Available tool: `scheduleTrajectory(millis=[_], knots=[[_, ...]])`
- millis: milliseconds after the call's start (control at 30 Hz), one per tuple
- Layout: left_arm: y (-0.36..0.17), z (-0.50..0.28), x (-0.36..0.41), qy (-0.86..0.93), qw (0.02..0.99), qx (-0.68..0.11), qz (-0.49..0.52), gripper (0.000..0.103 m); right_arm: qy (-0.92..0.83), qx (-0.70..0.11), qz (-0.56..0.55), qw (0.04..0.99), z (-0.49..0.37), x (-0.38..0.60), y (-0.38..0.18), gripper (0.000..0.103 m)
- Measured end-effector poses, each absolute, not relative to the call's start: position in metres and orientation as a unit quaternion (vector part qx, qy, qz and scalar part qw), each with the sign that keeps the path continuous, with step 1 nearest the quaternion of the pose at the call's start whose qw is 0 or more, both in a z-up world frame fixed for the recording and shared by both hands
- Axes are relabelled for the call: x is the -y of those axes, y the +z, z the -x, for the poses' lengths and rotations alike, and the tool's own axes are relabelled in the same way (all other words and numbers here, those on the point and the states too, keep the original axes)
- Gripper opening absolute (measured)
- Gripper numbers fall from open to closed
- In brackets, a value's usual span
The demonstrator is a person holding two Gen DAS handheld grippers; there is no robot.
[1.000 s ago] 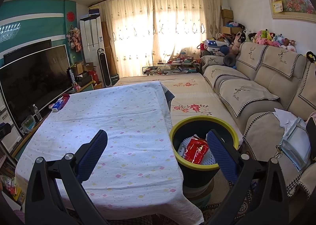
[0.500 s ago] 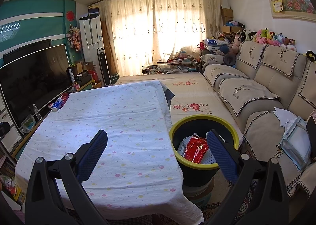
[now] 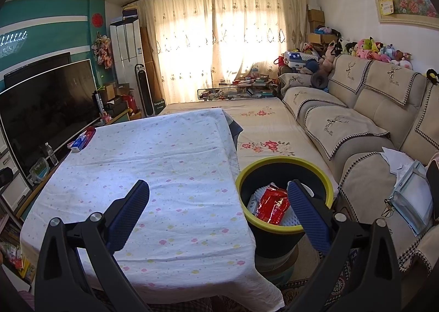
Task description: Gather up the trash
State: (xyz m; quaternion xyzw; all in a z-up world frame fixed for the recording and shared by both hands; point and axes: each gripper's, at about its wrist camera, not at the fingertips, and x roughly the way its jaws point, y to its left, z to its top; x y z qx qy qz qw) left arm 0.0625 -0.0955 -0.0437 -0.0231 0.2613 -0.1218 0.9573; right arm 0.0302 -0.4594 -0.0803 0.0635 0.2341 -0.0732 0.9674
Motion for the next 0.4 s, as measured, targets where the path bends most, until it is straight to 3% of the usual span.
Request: scheduleTrajectory(millis=[167, 400], knots=[[-0.047, -0.081, 0.093, -0.127, 0.949, -0.286, 0.036, 0.098, -0.061, -0.243, -0.06, 0.966, -0.044, 0.46, -0.087, 0.096], [-0.086, -0.194, 0.075, -0.093, 0.929, -0.354, 0.057, 0.098, 0.0, -0.281, -0.066, 0.957, -0.136, 0.445, -0.092, 0.096]])
